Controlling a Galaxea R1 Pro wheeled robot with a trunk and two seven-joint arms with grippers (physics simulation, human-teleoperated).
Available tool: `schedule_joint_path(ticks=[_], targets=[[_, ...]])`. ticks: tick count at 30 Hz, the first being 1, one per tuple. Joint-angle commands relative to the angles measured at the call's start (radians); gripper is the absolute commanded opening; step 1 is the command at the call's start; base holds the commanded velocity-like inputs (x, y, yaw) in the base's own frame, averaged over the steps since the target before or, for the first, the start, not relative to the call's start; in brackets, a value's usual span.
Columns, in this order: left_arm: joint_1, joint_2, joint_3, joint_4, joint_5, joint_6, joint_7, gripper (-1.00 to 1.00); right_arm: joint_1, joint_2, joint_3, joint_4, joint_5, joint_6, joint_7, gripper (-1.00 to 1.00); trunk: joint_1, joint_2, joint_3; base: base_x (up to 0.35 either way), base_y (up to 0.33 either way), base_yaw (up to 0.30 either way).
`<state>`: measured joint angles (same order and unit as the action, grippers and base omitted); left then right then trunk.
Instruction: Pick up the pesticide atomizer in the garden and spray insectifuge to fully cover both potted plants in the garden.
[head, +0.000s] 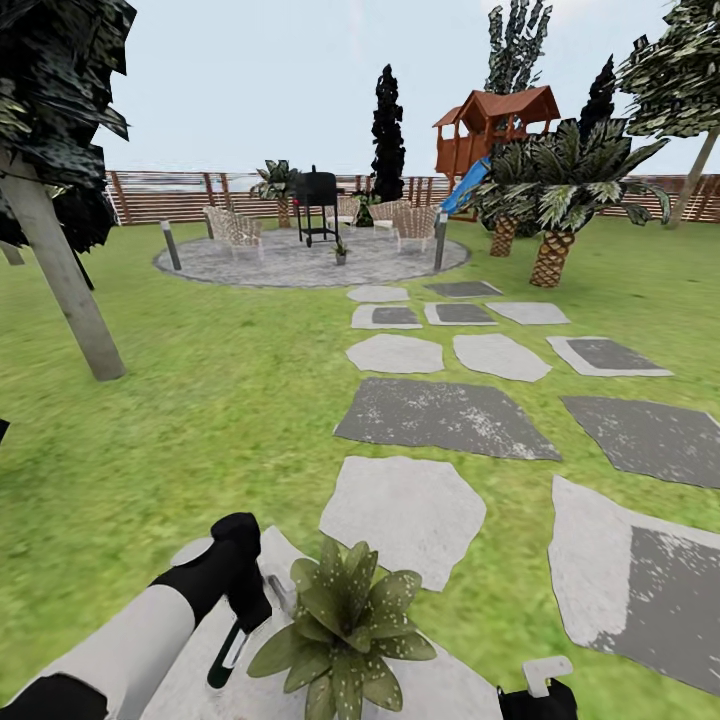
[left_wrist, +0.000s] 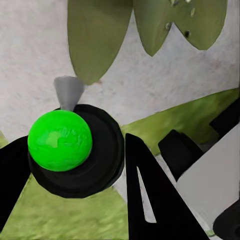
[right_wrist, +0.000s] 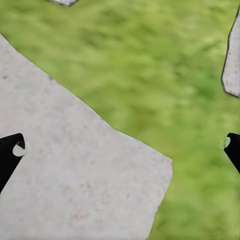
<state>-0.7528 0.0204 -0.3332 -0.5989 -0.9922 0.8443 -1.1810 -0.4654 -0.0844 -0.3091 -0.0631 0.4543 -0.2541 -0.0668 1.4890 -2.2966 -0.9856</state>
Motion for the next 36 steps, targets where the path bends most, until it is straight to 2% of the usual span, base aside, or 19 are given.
schedule_joint_path(ticks=[1, 2, 6, 9, 12, 17, 22, 23, 24, 25, 29, 36], targets=[[0.0, 0.0, 0.012, -0.006, 0.002, 0.007, 0.005, -1.0, -0.001, 0.0, -0.007, 0.002, 0.011, -0.004, -0.004, 1.0, 0.0, 0.0, -0.001, 0.0, 0.0, 0.0], [0.0, 0.0, 0.026, -0.001, 0.015, 0.005, 0.015, -1.0, -0.001, 0.0, -0.007, 0.002, 0.011, -0.004, -0.004, 1.0, 0.0, 0.0, -0.001, 0.0, 0.0, 0.0], [0.004, 0.011, 0.031, 0.013, 0.025, 0.004, 0.036, -1.0, -0.001, 0.0, -0.007, 0.002, 0.011, -0.004, -0.004, 1.0, 0.0, 0.0, -0.001, 0.0, 0.0, 0.0], [0.006, 0.005, 0.03, 0.017, 0.1, 0.003, 0.104, -1.0, -0.001, 0.0, -0.007, 0.002, 0.011, -0.004, -0.004, 1.0, 0.0, 0.0, -0.001, 0.0, 0.0, 0.0], [0.006, -0.003, 0.028, 0.034, 0.137, 0.003, 0.116, -1.0, -0.001, 0.0, -0.007, 0.002, 0.011, -0.004, -0.004, 1.0, 0.0, 0.0, -0.001, 0.0, 0.0, 0.0], [0.006, -0.024, 0.029, 0.094, 0.142, 0.003, 0.11, -1.0, -0.001, 0.001, -0.007, 0.002, 0.011, -0.004, -0.004, 1.0, 0.0, 0.0, -0.001, 0.0, 0.0, 0.0], [0.006, -0.039, 0.031, 0.098, 0.142, 0.003, 0.107, -1.0, -0.001, 0.0, -0.007, 0.002, 0.011, -0.004, -0.004, 1.0, 0.0, 0.0, -0.001, 0.0, 0.0, 0.0], [0.006, -0.037, 0.03, 0.102, 0.142, 0.003, 0.109, -1.0, -0.001, 0.001, -0.007, 0.002, 0.011, -0.004, -0.004, 1.0, 0.0, 0.0, -0.001, 0.0, 0.0, 0.0], [0.026, -0.028, 0.029, 0.146, 0.139, -0.002, 0.114, -1.0, -0.001, 0.001, -0.007, 0.002, 0.011, -0.004, -0.004, 1.0, 0.0, 0.0, -0.001, 0.0, 0.0, 0.0], [0.041, -0.027, 0.029, 0.154, 0.137, -0.023, 0.116, -1.0, -0.001, 0.0, -0.007, 0.002, 0.011, -0.004, -0.004, 1.0, 0.0, 0.0, -0.001, 0.0, 0.0, 0.0], [0.048, -0.027, 0.028, 0.156, 0.138, -0.035, 0.118, -1.0, -0.001, 0.001, -0.007, 0.002, 0.011, -0.004, -0.004, 1.0, 0.0, 0.0, -0.001, -0.029, 0.0, 0.0], [0.048, -0.028, 0.028, 0.156, 0.138, -0.034, 0.118, -1.0, -0.001, 0.001, -0.007, 0.002, 0.011, -0.004, -0.004, 1.0, 0.0, 0.0, -0.001, -0.26, 0.119, 0.0]])
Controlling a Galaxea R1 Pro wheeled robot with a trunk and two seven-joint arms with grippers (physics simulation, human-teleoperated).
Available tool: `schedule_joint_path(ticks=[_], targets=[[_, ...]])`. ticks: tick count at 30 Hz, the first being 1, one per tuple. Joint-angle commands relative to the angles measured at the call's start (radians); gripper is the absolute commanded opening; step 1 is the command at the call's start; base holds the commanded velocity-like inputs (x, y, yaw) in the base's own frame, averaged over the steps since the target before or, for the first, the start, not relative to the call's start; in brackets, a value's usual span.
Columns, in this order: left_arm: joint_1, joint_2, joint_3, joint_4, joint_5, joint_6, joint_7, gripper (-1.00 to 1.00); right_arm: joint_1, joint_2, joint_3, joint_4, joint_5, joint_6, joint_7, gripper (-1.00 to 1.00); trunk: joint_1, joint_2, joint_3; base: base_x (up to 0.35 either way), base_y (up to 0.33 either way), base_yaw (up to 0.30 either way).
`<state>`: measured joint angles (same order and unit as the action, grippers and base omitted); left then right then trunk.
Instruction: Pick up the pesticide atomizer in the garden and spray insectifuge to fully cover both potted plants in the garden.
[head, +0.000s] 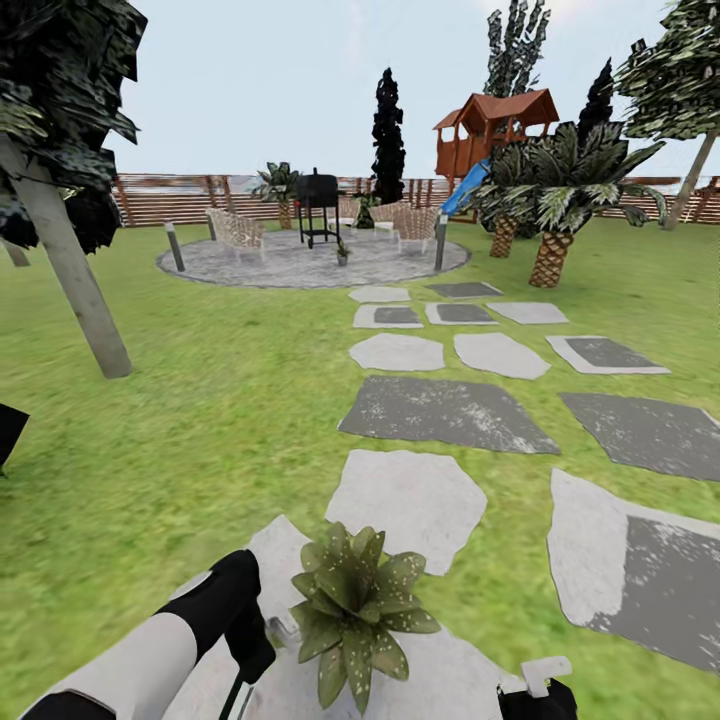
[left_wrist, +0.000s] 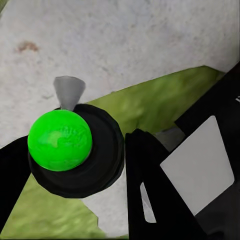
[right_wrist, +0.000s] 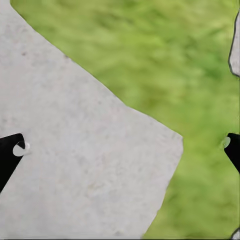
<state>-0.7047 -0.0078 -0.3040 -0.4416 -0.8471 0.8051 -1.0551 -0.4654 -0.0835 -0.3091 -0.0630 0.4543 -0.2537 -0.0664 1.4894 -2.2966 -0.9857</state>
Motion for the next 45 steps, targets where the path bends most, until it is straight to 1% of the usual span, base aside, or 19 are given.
schedule_joint_path(ticks=[1, 5, 7, 10, 12, 14, 16, 17, 18, 21, 23, 27, 38, 45], targets=[[0.0, 0.0, -0.001, -0.002, -0.008, 0.005, -0.008, -1.0, -0.001, 0.0, -0.007, 0.002, 0.011, -0.004, -0.004, 1.0, -0.001, 0.0, -0.001, -0.082, 0.268, -0.049], [0.004, 0.0, -0.001, 0.001, -0.009, 0.003, -0.007, -1.0, 0.0, -0.001, -0.007, 0.002, 0.011, -0.004, -0.004, 1.0, -0.001, 0.0, -0.001, -0.018, 0.229, -0.183], [0.032, 0.0, -0.001, -0.003, -0.012, 0.002, 0.0, -1.0, -0.001, -0.001, -0.007, 0.002, 0.011, -0.004, -0.004, 1.0, -0.001, 0.0, -0.001, -0.001, 0.037, -0.043], [0.045, 0.001, 0.0, -0.002, -0.009, -0.006, 0.065, -1.0, -0.001, -0.001, -0.007, 0.002, 0.015, -0.005, -0.004, 1.0, -0.001, 0.0, -0.001, 0.0, 0.008, -0.009], [0.048, -0.005, 0.008, -0.009, -0.006, -0.024, 0.098, -1.0, -0.001, -0.001, -0.007, 0.002, 0.016, -0.006, -0.004, 1.0, -0.001, 0.0, -0.001, 0.0, 0.001, -0.001], [0.048, -0.007, 0.052, -0.018, -0.006, -0.026, 0.104, -1.0, -0.001, -0.002, -0.007, 0.002, 0.017, -0.006, -0.004, 1.0, -0.001, 0.0, -0.001, 0.0, 0.0, 0.0], [0.048, -0.009, 0.12, -0.04, -0.008, -0.027, 0.115, -1.0, -0.001, -0.001, -0.007, 0.002, 0.017, -0.006, -0.004, 1.0, -0.001, 0.0, -0.001, 0.0, 0.0, 0.0], [0.047, -0.009, 0.13, -0.045, -0.009, -0.027, 0.132, -1.0, 0.0, -0.001, -0.007, 0.002, 0.017, -0.006, -0.004, 1.0, -0.001, 0.0, -0.001, 0.0, 0.0, 0.0], [0.047, -0.009, 0.139, -0.047, -0.008, -0.027, 0.17, -1.0, -0.001, -0.001, -0.007, 0.002, 0.017, -0.005, -0.004, 1.0, -0.001, 0.0, -0.001, 0.0, 0.0, 0.0], [0.048, -0.011, 0.145, -0.037, -0.005, -0.028, 0.217, -1.0, -0.001, -0.001, -0.007, 0.002, 0.017, -0.004, -0.004, 1.0, -0.001, 0.0, -0.001, 0.0, 0.0, 0.0], [0.048, -0.011, 0.145, -0.033, -0.004, -0.029, 0.224, -1.0, -0.001, -0.001, -0.007, 0.002, 0.016, -0.004, -0.004, 1.0, -0.001, 0.0, -0.001, 0.0, 0.0, 0.0], [0.059, -0.01, 0.145, -0.031, -0.005, -0.029, 0.227, -1.0, -0.001, -0.001, -0.007, 0.002, 0.013, -0.004, -0.004, 1.0, -0.001, 0.0, -0.001, 0.0, 0.0, -0.062], [0.065, -0.01, 0.144, -0.008, -0.004, -0.032, 0.227, -1.0, -0.001, -0.001, -0.007, 0.002, 0.012, -0.004, -0.004, 1.0, -0.001, 0.0, -0.001, -0.031, 0.001, -0.268], [0.065, -0.009, 0.146, -0.011, -0.005, -0.03, 0.227, -1.0, 0.0, -0.001, -0.007, 0.002, 0.012, -0.004, -0.004, 1.0, -0.001, 0.0, -0.001, -0.187, 0.201, -0.027]])
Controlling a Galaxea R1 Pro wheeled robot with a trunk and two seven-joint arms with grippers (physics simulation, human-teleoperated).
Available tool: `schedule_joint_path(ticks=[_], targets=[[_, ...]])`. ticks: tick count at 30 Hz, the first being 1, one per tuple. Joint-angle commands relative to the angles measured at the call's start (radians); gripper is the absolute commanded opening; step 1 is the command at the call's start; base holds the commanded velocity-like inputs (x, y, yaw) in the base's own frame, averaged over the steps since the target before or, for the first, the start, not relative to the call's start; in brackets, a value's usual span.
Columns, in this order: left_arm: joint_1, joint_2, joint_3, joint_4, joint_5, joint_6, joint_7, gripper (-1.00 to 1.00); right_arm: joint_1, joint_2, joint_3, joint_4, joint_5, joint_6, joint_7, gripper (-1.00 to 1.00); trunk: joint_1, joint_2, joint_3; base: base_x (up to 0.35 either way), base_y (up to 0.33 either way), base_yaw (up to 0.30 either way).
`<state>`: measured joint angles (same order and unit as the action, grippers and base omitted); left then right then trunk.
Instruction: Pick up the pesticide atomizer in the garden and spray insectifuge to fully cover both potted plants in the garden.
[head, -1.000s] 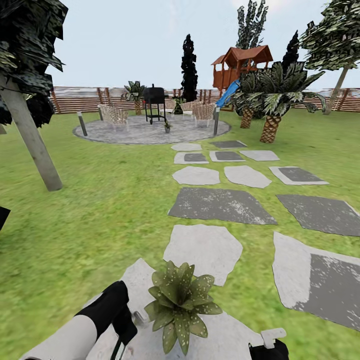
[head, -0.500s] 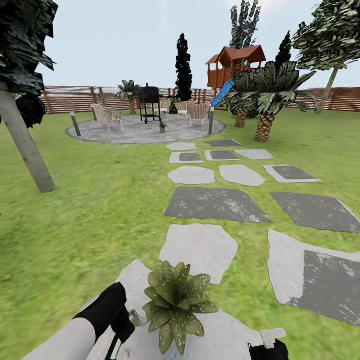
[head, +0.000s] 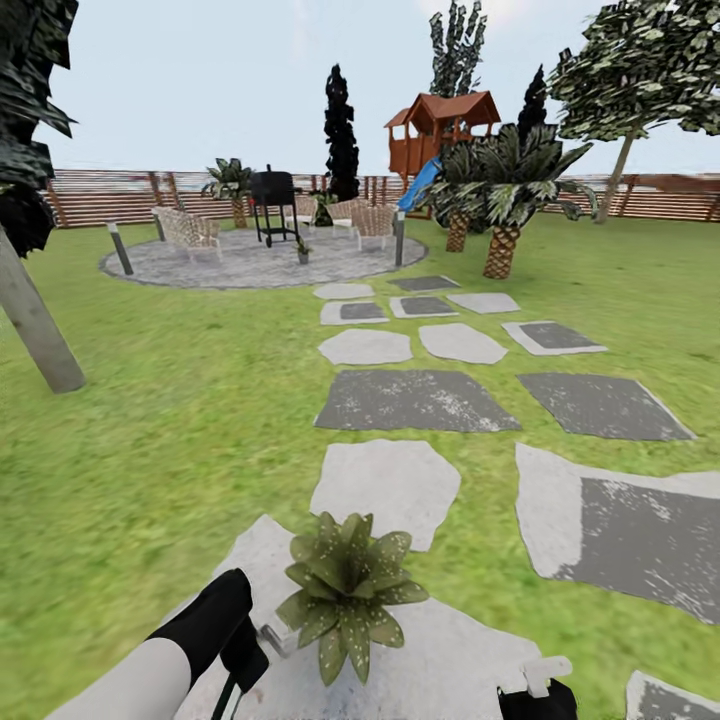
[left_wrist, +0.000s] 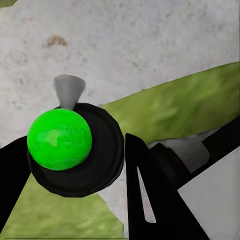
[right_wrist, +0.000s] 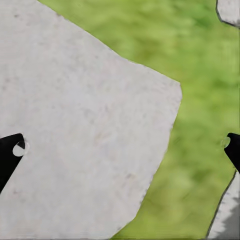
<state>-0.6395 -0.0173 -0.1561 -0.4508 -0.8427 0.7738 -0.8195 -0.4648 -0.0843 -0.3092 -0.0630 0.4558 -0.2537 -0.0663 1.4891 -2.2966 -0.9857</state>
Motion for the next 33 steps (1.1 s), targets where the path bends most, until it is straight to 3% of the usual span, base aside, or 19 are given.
schedule_joint_path(ticks=[1, 7, 20, 33], targets=[[0.0, 0.0, -0.002, -0.002, -0.009, 0.001, -0.009, -1.0, -0.001, 0.0, -0.007, 0.002, 0.011, -0.004, -0.004, 1.0, 0.0, 0.0, -0.001, -0.016, 0.295, 0.0], [0.0, 0.001, -0.002, -0.004, -0.01, 0.001, -0.009, -1.0, -0.001, 0.0, -0.007, 0.002, 0.011, -0.004, -0.004, 1.0, 0.0, 0.0, -0.001, -0.003, 0.3, -0.036], [0.0, 0.002, -0.002, -0.009, -0.01, 0.001, -0.009, -1.0, -0.002, 0.0, -0.007, 0.002, 0.011, -0.004, -0.004, 1.0, 0.0, 0.0, 0.005, 0.034, 0.302, -0.246], [0.0, 0.007, -0.004, 0.001, -0.012, -0.001, -0.007, -1.0, -0.002, 0.0, -0.007, 0.002, 0.011, -0.004, -0.004, 1.0, 0.0, 0.0, 0.01, -0.019, 0.036, -0.209]])
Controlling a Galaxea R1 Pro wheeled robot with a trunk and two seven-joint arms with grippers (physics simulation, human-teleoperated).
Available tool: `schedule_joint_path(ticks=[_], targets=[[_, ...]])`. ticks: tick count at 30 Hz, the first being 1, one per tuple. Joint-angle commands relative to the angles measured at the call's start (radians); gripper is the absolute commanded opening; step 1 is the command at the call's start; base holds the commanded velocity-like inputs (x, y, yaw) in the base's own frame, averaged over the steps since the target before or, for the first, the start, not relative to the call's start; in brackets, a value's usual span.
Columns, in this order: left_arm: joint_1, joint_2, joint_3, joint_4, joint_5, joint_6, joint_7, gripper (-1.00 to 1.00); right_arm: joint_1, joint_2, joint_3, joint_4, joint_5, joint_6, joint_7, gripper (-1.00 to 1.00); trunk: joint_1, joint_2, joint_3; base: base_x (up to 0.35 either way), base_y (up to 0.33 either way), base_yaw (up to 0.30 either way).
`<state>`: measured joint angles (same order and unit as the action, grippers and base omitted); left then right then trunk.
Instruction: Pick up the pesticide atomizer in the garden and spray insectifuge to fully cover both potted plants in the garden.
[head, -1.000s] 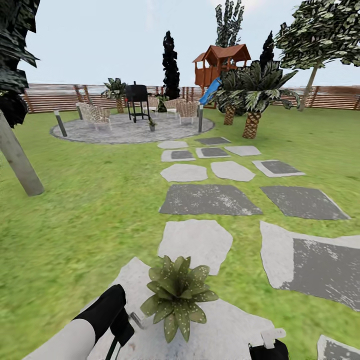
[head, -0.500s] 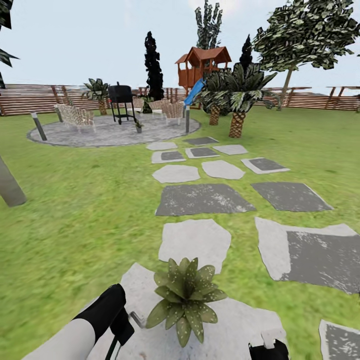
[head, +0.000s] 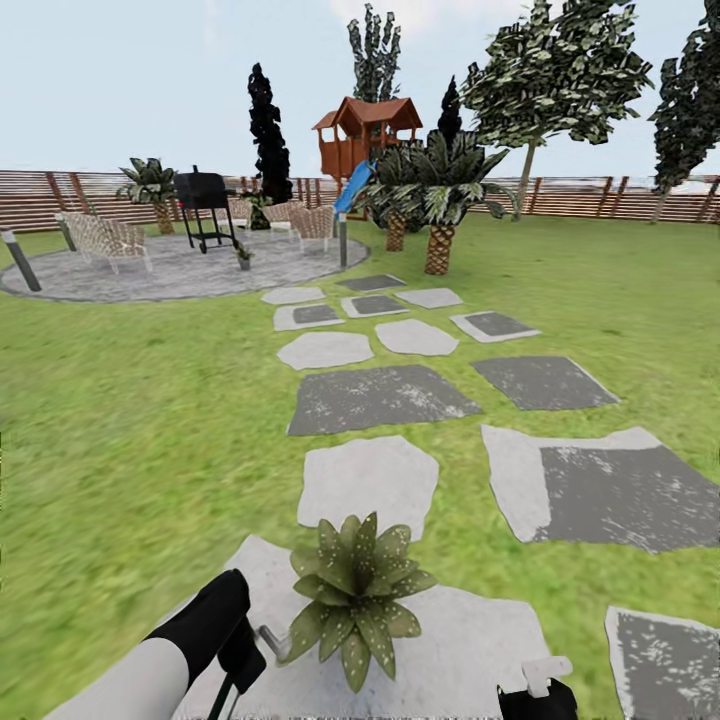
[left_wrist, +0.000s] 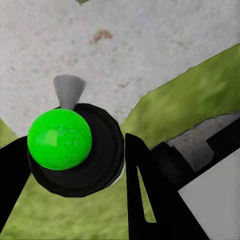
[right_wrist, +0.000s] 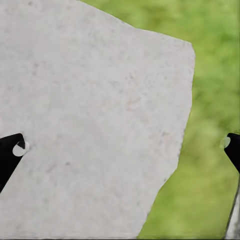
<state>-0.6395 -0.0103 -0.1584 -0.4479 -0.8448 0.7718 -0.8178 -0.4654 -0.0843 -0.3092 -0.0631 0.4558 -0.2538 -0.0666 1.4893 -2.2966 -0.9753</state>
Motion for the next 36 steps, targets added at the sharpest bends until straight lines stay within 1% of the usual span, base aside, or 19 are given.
schedule_joint_path(ticks=[1, 6, 10, 13, 17, 25, 28, 31, 32, 36], targets=[[0.0, -0.001, -0.002, -0.002, -0.01, 0.001, -0.009, -1.0, -0.001, 0.0, -0.007, 0.002, 0.011, -0.004, -0.004, 1.0, 0.0, 0.0, -0.001, -0.189, 0.172, -0.016], [0.0, -0.004, -0.002, -0.003, -0.011, 0.001, -0.004, -1.0, 0.0, -0.002, -0.007, 0.002, 0.012, -0.005, -0.004, 1.0, 0.0, 0.0, -0.001, -0.226, 0.207, -0.003], [0.0, -0.004, -0.002, -0.003, -0.011, 0.002, 0.03, -1.0, 0.0, -0.002, -0.008, 0.001, 0.011, -0.004, -0.004, 1.0, 0.0, 0.0, -0.001, -0.058, 0.241, 0.0], [0.0, -0.003, -0.002, -0.002, -0.011, 0.003, 0.039, -1.0, -0.001, -0.001, -0.007, 0.001, 0.011, -0.004, -0.004, 1.0, 0.0, 0.0, -0.001, -0.006, 0.295, -0.018], [0.0, -0.005, -0.003, -0.001, -0.009, 0.002, 0.04, -1.0, -0.001, 0.0, -0.007, 0.002, 0.011, -0.004, -0.004, 1.0, 0.0, 0.0, -0.001, 0.0, 0.241, -0.221], [0.002, -0.008, -0.003, 0.027, -0.007, 0.001, 0.04, -1.0, -0.001, 0.0, -0.007, 0.002, 0.011, -0.004, -0.004, 1.0, 0.0, 0.0, -0.001, 0.0, 0.019, -0.279], [0.022, -0.007, -0.003, 0.034, -0.007, 0.0, 0.04, -1.0, 0.0, 0.0, -0.007, 0.002, 0.011, -0.004, -0.004, 1.0, 0.0, 0.0, -0.001, 0.0, 0.0, -0.228], [0.025, -0.004, -0.001, 0.02, -0.009, 0.001, 0.04, -1.0, -0.001, 0.0, -0.007, 0.002, 0.011, -0.004, -0.004, 1.0, 0.0, 0.0, -0.001, 0.0, 0.151, -0.037], [0.022, -0.007, -0.003, 0.009, -0.009, 0.001, 0.04, -1.0, -0.001, 0.0, -0.007, 0.002, 0.011, -0.003, -0.004, 1.0, 0.0, 0.0, -0.001, 0.028, 0.271, -0.005], [0.017, -0.004, -0.005, -0.086, -0.008, 0.002, 0.028, -1.0, 0.0, 0.0, -0.007, 0.002, 0.011, -0.003, -0.004, 1.0, 0.0, 0.0, -0.001, 0.01, 0.067, -0.001]])
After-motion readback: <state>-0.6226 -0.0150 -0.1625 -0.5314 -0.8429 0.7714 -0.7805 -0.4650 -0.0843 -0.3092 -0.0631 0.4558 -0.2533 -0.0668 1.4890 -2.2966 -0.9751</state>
